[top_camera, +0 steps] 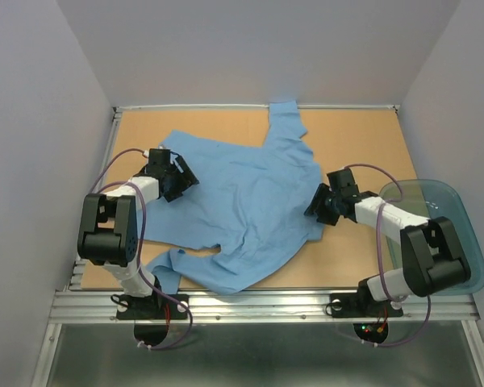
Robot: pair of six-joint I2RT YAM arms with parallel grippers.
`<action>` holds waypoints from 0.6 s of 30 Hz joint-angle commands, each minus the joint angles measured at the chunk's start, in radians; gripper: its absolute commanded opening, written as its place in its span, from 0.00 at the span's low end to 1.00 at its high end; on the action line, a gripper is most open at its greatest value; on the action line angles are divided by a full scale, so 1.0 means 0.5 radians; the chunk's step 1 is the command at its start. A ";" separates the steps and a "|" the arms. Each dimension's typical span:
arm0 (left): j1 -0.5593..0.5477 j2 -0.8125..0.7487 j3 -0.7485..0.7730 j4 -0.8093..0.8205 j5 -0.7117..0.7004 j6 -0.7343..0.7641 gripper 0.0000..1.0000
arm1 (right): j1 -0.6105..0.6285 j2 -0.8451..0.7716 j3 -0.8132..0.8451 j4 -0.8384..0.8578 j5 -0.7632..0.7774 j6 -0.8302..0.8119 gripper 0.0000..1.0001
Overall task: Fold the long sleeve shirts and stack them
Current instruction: Flatten the shirt out
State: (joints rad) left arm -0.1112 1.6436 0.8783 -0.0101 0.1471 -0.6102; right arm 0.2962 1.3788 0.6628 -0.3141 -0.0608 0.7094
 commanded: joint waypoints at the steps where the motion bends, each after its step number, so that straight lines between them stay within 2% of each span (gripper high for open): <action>1: 0.093 0.081 0.020 0.008 0.074 0.027 0.83 | -0.061 0.282 0.100 0.223 0.241 0.072 0.56; 5: 0.140 0.118 0.047 0.063 0.141 0.005 0.83 | -0.206 0.659 0.435 0.254 0.403 -0.007 0.56; 9: 0.137 0.094 0.060 0.072 0.242 -0.044 0.83 | -0.362 1.110 1.028 0.260 0.438 -0.041 0.57; 11: 0.136 0.030 0.047 0.091 0.270 -0.065 0.84 | -0.372 1.236 1.272 0.260 0.489 -0.166 0.60; 13: 0.136 -0.035 0.038 0.088 0.277 -0.062 0.85 | -0.372 1.322 1.569 0.239 0.466 -0.274 0.63; 15: 0.136 -0.176 0.023 0.054 0.246 -0.056 0.88 | -0.369 1.292 1.684 0.159 0.410 -0.363 0.69; 18: 0.136 -0.417 -0.035 0.023 0.157 -0.047 0.89 | -0.344 1.072 1.599 0.104 0.303 -0.412 0.75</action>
State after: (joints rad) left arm -0.0444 1.6093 0.8841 0.0132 0.2607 -0.6373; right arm 0.1104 2.0346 1.4319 -0.1905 0.1043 0.5861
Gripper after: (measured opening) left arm 0.884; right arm 0.723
